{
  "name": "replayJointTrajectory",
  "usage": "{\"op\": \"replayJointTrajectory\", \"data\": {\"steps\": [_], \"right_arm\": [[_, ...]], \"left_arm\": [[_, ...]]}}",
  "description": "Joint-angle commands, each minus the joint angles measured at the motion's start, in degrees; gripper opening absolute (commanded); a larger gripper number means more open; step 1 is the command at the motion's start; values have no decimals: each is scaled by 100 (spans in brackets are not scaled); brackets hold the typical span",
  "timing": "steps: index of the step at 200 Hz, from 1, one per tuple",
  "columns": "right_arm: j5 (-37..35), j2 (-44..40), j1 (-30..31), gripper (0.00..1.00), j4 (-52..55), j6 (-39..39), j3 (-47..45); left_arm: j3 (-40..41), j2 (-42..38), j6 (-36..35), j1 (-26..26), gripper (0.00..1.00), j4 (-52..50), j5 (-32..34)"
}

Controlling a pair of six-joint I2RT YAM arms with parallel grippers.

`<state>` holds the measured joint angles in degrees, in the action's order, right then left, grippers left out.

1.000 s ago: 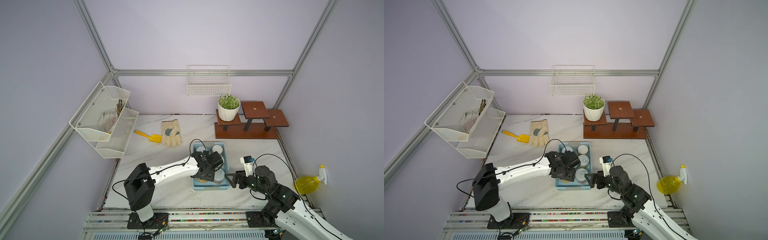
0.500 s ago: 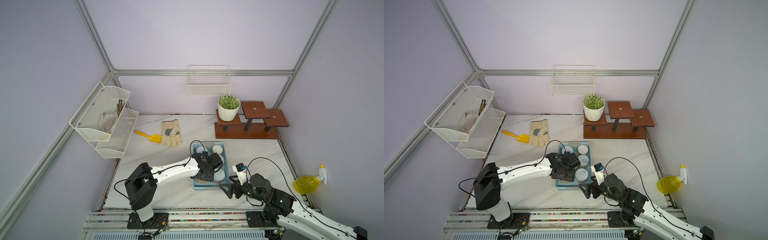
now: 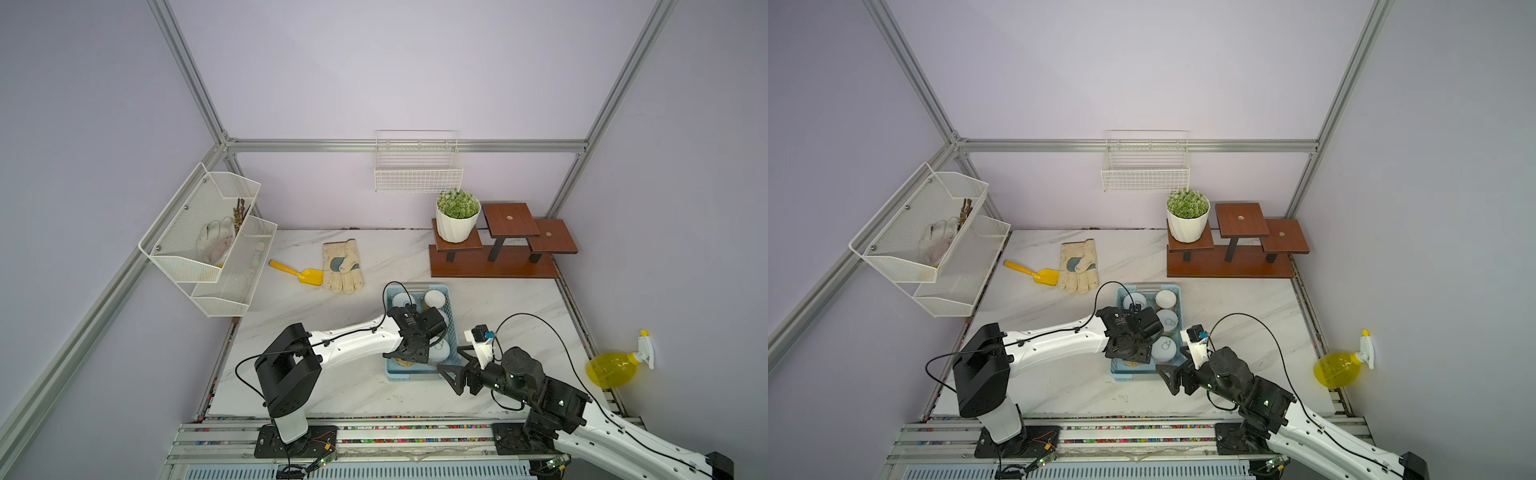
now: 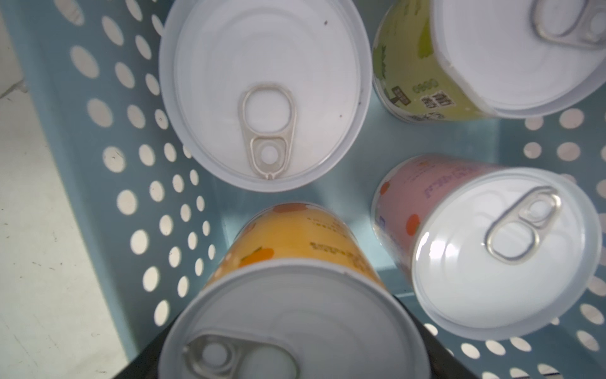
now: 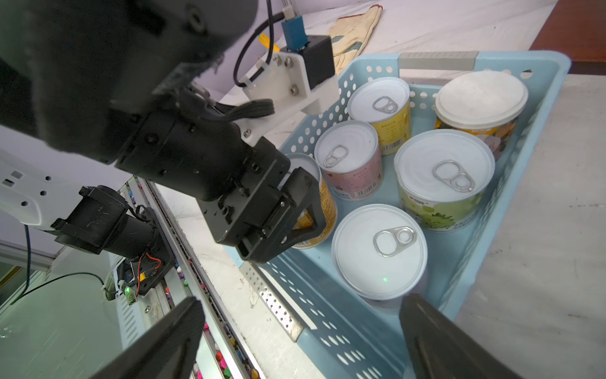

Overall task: Put the canned food in the basket
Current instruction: Place the canned food in the basket.

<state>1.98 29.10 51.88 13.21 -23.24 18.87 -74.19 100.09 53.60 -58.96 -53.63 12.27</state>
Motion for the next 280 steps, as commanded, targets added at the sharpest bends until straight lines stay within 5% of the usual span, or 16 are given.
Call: {"op": "replayJointTrajectory", "data": {"steps": [1,56,83,167,204,280], "right_arm": [[-13,-16,32,99,-241,49,108],[-163,-317,32,99,62,2,112],[-197,-439,33,99,151,-56,82],[-327,-450,33,99,177,-98,64],[-379,-423,31,99,186,-100,64],[-531,-458,33,99,260,-213,71]], "left_arm": [[53,36,146,-13,0,104,157],[116,205,159,-15,0,230,93],[98,285,159,-10,8,234,96],[47,257,81,-10,67,185,115],[41,274,71,-10,84,176,97],[-122,151,150,-10,90,-154,277]]}}
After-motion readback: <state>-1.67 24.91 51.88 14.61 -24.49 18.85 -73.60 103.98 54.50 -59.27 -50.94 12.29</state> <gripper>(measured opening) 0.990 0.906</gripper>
